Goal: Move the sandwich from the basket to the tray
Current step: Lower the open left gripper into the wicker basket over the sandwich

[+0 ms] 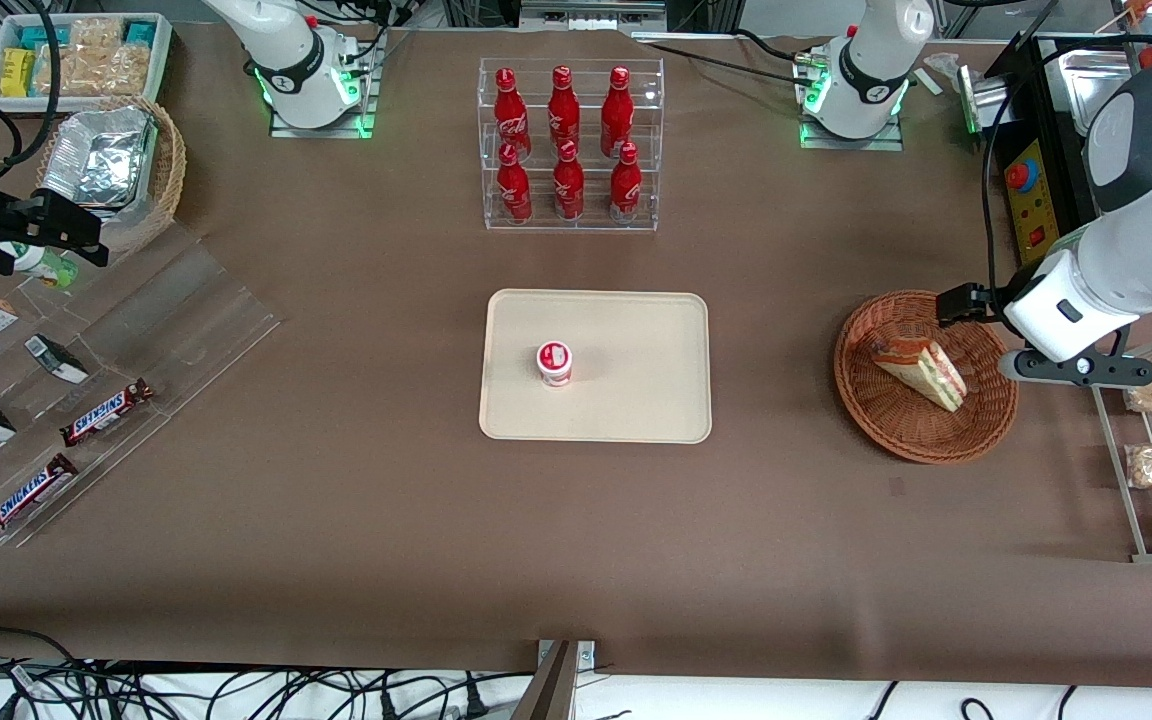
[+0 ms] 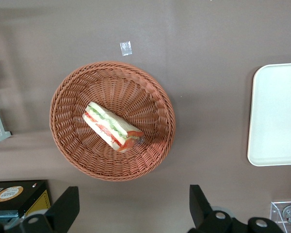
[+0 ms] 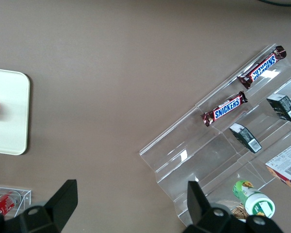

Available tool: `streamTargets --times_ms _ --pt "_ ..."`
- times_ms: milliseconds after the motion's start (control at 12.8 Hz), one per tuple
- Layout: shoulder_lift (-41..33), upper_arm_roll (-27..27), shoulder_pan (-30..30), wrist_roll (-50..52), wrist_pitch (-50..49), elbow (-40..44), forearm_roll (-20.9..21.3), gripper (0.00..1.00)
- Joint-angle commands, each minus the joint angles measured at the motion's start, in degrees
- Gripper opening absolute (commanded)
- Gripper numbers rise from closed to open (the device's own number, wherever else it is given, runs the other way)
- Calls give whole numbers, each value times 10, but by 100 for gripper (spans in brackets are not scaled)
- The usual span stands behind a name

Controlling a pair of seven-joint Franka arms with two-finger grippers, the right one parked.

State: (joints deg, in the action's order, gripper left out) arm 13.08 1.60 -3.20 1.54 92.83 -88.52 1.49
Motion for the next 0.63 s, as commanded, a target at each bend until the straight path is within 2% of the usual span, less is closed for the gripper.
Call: streamTargets --times_ms 0,157,392,549 --pt "6 -7 -1 -13 -17 20 -14 100" --pt "7 -7 2 -4 -22 21 -14 100" --pt "32 -7 16 115 -19 12 -14 100" --pt "59 -8 21 157 -15 10 -12 100"
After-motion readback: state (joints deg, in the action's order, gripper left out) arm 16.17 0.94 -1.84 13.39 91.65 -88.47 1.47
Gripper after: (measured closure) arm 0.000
